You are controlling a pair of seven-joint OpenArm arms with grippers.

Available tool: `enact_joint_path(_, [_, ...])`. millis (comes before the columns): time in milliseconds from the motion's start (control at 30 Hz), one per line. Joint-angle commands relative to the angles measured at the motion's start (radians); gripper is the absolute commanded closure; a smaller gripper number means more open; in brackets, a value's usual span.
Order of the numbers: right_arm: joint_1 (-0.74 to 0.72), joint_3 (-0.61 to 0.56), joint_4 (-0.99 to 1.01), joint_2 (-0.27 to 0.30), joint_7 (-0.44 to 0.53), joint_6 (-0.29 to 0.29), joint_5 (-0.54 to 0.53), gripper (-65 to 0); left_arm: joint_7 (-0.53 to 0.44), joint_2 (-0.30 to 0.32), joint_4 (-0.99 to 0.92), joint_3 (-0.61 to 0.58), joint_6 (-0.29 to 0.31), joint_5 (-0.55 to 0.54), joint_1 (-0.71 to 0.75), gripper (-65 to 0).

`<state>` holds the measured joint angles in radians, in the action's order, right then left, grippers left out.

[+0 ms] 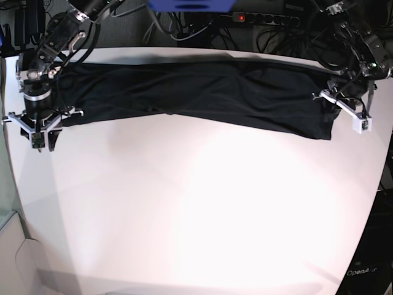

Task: Fold the T-shirt properly
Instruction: 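Hold both ends of the strip with both grippers, keeping it taut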

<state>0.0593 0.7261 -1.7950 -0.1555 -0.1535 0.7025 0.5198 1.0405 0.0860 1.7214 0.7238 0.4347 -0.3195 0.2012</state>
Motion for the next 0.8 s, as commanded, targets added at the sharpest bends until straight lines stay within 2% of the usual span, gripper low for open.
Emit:
enact_joint_path(0, [-0.009, -0.001, -0.018, 0.006, 0.025, -0.004, -0.013, -17.7, -0.018, 0.011, 0.018, 0.001, 0.003, -0.013, -0.010, 0.0])
enact_joint_path(533, [-0.019, -0.003, -0.018, 0.006, 0.025, -0.004, -0.014, -17.7, -0.016, -0.001, 0.016, 0.009, -0.004, -0.013, -0.004, 0.0])
enact_joint_path(600, [-0.019, -0.003, -0.018, 0.006, 0.025, -0.004, -0.014, -17.7, -0.018, -0.013, 0.016, 0.009, -0.004, -0.013, -0.004, -7.5])
enact_joint_path(767, [-0.019, -0.003, -0.016, 0.006, 0.025, -0.004, -0.014, -17.7, -0.013, -0.016, 0.019, 0.009, 0.005, -0.022, -0.004, -39.1])
